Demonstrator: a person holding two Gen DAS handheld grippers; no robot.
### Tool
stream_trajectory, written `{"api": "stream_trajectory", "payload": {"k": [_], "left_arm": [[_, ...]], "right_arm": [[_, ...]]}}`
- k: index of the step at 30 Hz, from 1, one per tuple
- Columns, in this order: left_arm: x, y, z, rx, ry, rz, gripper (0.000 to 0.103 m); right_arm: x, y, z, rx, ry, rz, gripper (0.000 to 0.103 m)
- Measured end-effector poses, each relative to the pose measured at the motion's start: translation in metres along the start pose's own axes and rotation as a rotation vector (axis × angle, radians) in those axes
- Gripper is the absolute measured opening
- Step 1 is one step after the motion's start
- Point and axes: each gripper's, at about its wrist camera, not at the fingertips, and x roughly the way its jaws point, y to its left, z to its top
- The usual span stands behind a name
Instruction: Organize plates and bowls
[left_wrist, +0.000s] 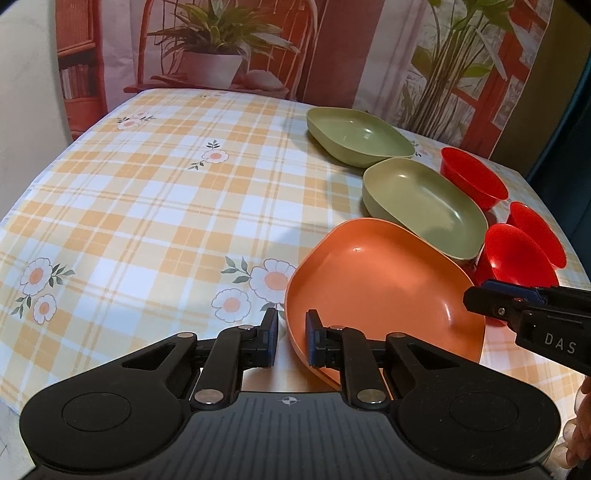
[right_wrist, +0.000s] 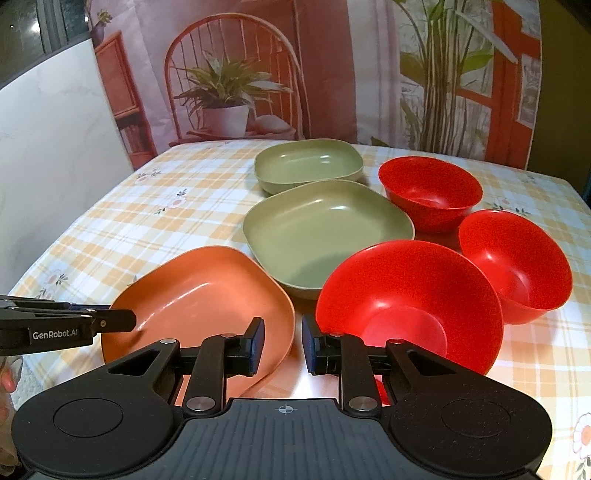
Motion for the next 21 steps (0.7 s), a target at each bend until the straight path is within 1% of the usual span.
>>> {"api": "stream_trajectory", "payload": {"k": [11,15,21], "left_arm": [[0.000,0.001,-0.001,-0.006,-0.001,-0.004,0.017],[0.000,0.002,-0.002,-0.009,0.003,-0.009,0.017],[0.001,0.004,-0.002,-0.019,0.003,-0.008,0.016]], "right_arm": [[0.005,0.002,0.000,0.000,0.019,0.016,0.021],[0.011,0.000,0.000,0.007,0.037,0.005,0.021],[0.018,-0.001,0.004,-0.014,0.029,-0.002,0.019]]}}
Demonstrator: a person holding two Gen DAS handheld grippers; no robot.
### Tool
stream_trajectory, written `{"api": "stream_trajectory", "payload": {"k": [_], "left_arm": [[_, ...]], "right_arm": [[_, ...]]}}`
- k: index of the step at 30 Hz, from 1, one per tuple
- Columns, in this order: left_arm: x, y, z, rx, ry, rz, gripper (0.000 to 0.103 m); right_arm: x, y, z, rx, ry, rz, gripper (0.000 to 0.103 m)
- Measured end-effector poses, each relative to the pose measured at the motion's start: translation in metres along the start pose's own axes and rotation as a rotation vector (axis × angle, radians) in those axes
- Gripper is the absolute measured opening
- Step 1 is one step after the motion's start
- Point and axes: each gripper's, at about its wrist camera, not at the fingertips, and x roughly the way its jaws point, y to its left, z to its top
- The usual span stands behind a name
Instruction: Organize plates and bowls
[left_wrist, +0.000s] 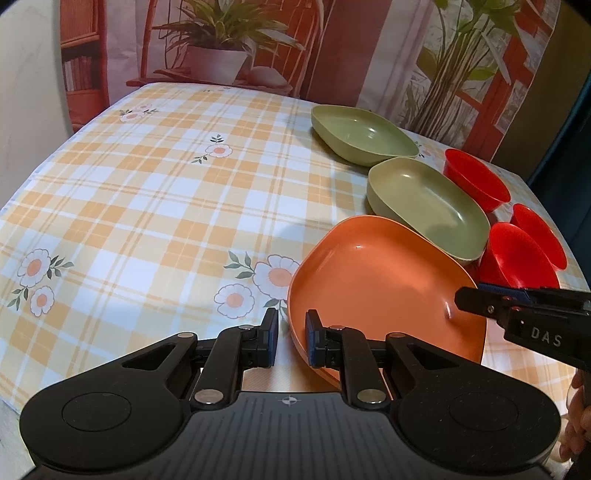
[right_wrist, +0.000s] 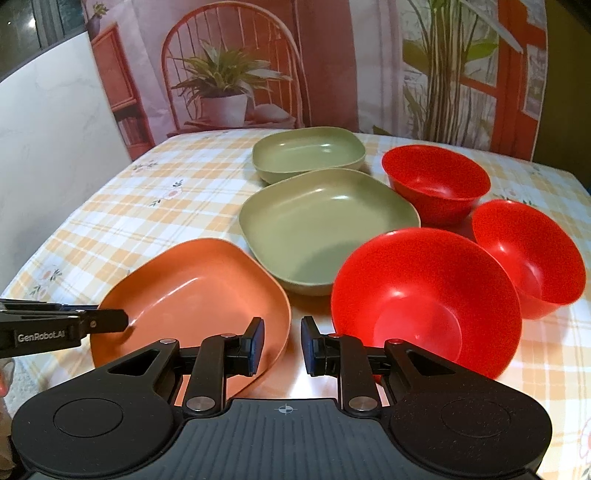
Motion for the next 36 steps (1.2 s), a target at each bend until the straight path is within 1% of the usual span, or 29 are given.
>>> {"api": "stream_trajectory", "payload": {"k": [1,4,6,10,18,24,36], "left_arm": [[0.000,0.000,0.000,0.001,-0.001,-0.002,0.015],[0.000,-0.001,0.000,0.002,-0.001,-0.011,0.011],[0.000,-0.003,0.001,0.015,-0.003,-0.003,0.011],[0.000,-0.003,0.002,0.020,-0.004,0.000,0.011],[-0.014,-0.007,0.014,0.056,-0.066,0.020,0.011],[-0.018,-0.014,0.026,0.085,-0.097,0.017,0.011],[-0.015,-0.027,0.056,0.113,-0.130,-0.011,0.011]], "right_arm": [[0.001,0.001,0.001,-0.011,0.000,-0.001,0.018],[0.005,0.003,0.001,-0.030,0.010,-0.005,0.010],[0.005,0.002,0.001,-0.027,0.009,-0.002,0.009],[0.002,-0.002,0.001,-0.001,0.012,0.021,0.009],[-0.013,-0.001,0.011,0.007,-0.041,0.039,0.009],[-0.019,-0.007,0.020,0.024,-0.067,0.038,0.009],[-0.023,-0.022,0.039,0.047,-0.116,0.014,0.009]]}}
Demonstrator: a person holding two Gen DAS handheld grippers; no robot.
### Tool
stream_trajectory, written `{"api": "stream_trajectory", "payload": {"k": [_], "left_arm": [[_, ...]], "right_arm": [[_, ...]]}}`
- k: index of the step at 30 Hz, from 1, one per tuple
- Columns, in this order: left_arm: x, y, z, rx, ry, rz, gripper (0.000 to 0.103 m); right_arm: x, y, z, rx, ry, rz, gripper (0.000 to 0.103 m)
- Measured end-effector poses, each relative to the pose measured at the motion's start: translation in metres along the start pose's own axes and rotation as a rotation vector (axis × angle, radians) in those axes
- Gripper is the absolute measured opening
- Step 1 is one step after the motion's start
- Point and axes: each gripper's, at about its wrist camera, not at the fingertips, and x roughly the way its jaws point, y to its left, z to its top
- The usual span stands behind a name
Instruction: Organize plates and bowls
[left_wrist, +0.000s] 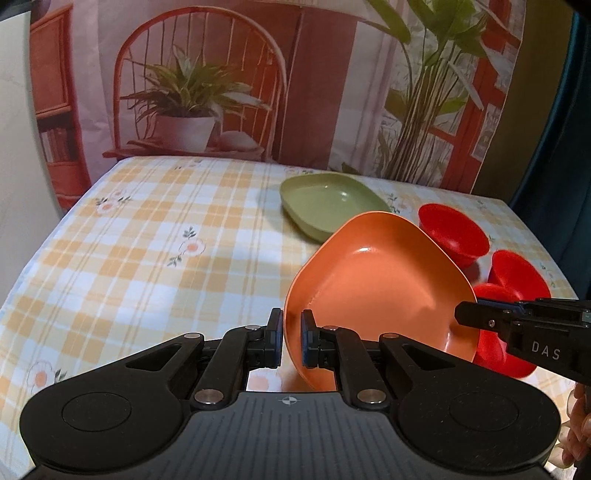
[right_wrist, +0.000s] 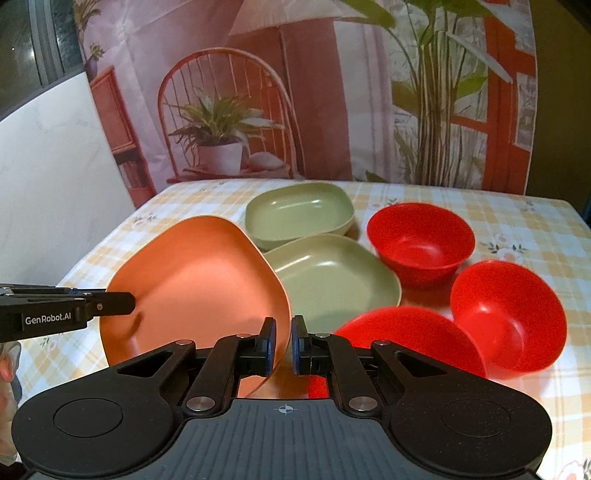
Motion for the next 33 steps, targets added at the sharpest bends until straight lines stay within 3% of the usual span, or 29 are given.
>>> {"api": "stream_trajectory", "payload": {"k": [22,33], "left_arm": [[0.043,-0.028,0.042,0.112,-0.006,-0.069,0.011],[0.070,-0.026,0.050,0.104,0.062,-0.094,0.011]], "right_arm": [[0.021,-0.042,0.029,0.048,0.005,-0.075,0.009],[0.041,-0.052,0.037,0.042,0.057,-0.090,0.009]]}}
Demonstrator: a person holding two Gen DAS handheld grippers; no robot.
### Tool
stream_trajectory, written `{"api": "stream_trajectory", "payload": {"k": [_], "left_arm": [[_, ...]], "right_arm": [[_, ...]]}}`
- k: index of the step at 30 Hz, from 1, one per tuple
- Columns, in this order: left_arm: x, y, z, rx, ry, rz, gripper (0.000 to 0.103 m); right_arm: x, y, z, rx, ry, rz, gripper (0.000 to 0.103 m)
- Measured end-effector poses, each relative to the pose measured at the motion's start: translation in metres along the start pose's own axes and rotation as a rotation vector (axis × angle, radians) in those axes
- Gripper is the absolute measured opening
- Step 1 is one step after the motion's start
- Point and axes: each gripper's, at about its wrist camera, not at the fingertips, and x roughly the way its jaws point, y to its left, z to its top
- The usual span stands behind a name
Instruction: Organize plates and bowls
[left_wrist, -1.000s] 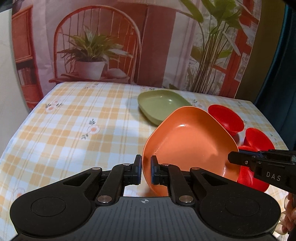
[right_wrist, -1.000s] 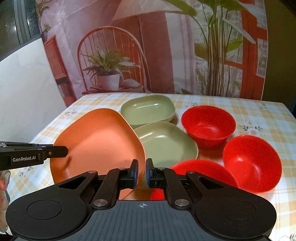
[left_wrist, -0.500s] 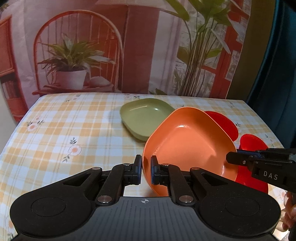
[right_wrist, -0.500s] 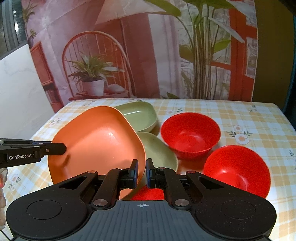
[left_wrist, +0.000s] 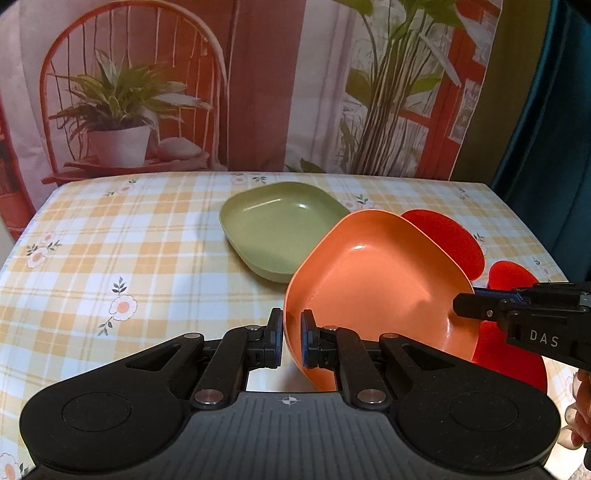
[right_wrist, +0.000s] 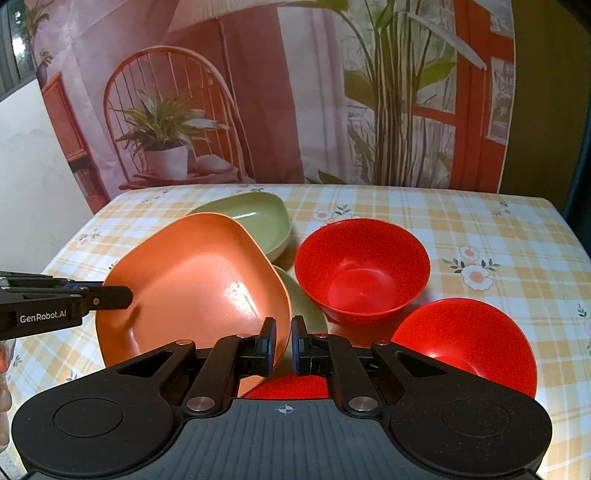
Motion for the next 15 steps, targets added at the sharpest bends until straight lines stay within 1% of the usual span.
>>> {"api": "stream_trajectory", "payload": {"k": [5,10,15], "left_arm": [[0.0029,0.0026,0.0033,-0.008,0.012,-0.009,0.011],[0.0043,0.0019,0.0065,-0.006,0.016,-0.024,0.011],[0.0053,0.0026,0.0101,-0.005,0.012,-0.037,0.011]], "right_arm": [[0.0045,-0.0004,0.0024,-0.007,0.019,0.000,0.009],[0.0063,-0.0044,0.0054,0.012,0.029,0.001,0.009],[0.0090,-0.0063,0.0075,0.017,0.036,-0.002,0.009]]}}
